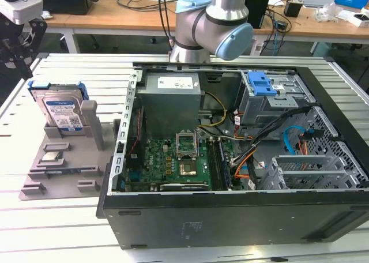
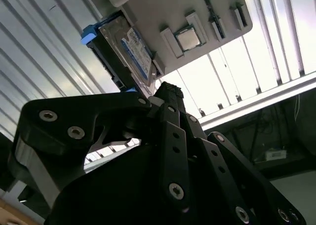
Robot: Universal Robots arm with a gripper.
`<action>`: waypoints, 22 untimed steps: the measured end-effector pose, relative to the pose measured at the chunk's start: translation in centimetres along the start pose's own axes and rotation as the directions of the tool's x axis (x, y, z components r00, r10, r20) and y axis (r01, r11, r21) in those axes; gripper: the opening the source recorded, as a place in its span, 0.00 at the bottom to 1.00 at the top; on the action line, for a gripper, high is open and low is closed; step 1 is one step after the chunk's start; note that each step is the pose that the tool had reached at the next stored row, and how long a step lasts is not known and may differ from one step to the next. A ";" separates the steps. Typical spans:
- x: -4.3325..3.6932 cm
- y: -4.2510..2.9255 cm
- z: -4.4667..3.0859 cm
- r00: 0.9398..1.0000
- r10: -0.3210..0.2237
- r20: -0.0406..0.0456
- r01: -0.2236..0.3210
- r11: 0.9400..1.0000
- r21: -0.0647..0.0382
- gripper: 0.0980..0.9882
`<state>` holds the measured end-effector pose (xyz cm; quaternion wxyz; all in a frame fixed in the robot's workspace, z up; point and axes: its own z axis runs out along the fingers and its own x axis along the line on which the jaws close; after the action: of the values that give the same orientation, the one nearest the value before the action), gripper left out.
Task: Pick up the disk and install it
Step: 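Pick up the disk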
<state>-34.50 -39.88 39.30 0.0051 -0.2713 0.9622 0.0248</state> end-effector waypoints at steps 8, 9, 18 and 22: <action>0.00 0.00 0.00 0.992 -0.127 -0.006 0.127 0.992 -0.003 0.00; 0.00 0.00 0.00 0.989 -0.147 -0.006 0.147 0.989 -0.004 0.00; 0.00 0.00 0.00 0.964 -0.265 -0.011 0.265 0.964 -0.008 0.00; 0.00 0.00 0.00 0.952 -0.306 -0.013 0.306 0.952 -0.009 0.00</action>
<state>-34.50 -39.88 39.30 0.0012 -0.4172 0.9085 0.0253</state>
